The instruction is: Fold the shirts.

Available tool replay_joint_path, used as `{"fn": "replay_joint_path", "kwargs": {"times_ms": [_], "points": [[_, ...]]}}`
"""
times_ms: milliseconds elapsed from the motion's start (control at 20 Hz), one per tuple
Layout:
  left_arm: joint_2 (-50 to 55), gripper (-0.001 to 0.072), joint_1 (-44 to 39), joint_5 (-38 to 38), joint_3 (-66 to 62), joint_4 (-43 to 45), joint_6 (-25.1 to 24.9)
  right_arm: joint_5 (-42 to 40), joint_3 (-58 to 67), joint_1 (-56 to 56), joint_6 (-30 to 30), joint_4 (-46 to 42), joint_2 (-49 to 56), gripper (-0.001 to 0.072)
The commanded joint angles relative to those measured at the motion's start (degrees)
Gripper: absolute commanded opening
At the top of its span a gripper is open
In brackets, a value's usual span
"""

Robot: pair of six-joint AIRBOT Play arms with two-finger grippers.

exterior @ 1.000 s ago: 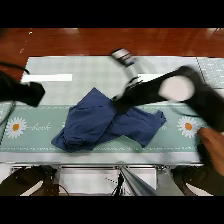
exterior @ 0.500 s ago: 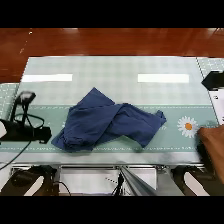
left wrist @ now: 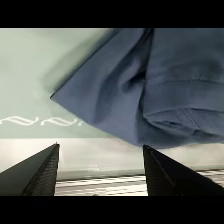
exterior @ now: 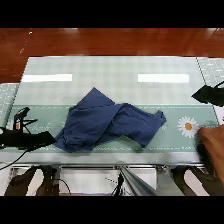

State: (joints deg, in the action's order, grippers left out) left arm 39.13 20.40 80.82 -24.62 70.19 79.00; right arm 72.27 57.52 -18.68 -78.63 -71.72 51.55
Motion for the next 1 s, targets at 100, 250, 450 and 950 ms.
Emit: {"fn": "replay_joint_path", "kwargs": {"times_ms": [100,250,450,950], "points": [[14.10,0.0604,4.04,-1.18,0.50,-4.09,-5.16,-0.28,-1.88,-0.39,2.10,3.06,-0.04,0.0499],[16.02,0.0604,11.74,-1.57,0.50,-4.22,-8.46,-0.28,-1.88,-0.37,2.29,3.10,-0.04,0.0499],[17.79,0.0603,18.95,-1.70,0.52,-9.03,-11.06,-0.46,-1.88,-0.37,2.43,3.45,-0.04,0.0499],[31.67,0.0557,10.88,-10.01,0.39,-18.14,-10.82,-0.76,-1.88,-0.37,2.49,3.89,-0.04,0.0498]]}}
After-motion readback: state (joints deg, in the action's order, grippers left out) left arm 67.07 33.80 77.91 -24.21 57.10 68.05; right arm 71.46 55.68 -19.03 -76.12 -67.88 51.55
